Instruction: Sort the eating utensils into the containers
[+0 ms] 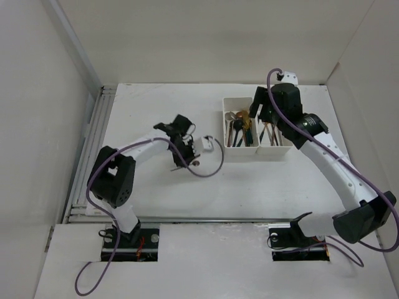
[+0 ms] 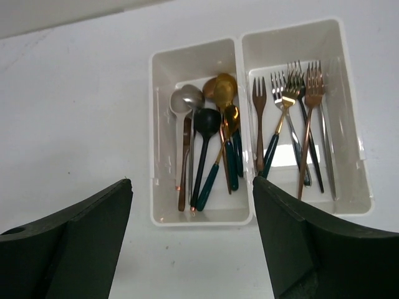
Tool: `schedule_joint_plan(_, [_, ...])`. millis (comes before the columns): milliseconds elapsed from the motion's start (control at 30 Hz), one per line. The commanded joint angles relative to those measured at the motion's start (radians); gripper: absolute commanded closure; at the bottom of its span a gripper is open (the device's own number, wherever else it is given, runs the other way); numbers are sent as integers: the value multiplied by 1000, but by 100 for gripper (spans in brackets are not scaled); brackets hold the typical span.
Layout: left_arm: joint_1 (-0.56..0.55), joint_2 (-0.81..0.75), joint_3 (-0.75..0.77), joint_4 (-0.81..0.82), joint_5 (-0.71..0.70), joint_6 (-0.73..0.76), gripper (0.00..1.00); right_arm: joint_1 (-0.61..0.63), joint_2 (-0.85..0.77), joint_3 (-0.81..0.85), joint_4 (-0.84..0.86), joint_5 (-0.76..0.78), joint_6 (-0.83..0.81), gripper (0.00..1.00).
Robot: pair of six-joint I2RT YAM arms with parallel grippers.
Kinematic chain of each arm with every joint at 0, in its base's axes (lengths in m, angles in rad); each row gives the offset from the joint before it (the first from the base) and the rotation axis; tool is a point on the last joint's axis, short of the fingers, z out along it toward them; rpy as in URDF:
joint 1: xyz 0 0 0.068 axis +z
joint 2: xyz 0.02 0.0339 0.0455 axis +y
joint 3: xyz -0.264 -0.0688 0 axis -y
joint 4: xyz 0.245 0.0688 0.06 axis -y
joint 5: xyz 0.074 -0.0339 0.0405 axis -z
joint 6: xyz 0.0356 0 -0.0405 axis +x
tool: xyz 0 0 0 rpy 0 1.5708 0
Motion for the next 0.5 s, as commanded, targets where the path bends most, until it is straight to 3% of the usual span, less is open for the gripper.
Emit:
schedule_joint_plan(0, [115, -46, 209, -136, 257, -115, 100, -3, -35, -46, 48, -46, 8, 17])
schedule_joint_plan(100, [194, -67, 316, -145, 339, -184, 100, 39, -61, -109, 89, -76, 8, 17])
schedule_joint_plan(233, [283, -102, 441, -23, 470, -440, 100, 135, -84, -188, 207, -103, -1, 12])
schedule_joint_plan(267, [312, -116, 458, 20, 471, -598, 100, 182, -84, -216, 248, -150, 12, 12])
schedule_joint_plan(400, [332, -161, 490, 177, 390, -915, 100, 276, -49, -248, 553, -324, 71, 11])
schedule_joint_plan(467, [332, -188, 490, 210, 333, -991, 100, 308, 15, -213, 601, -337, 95, 11])
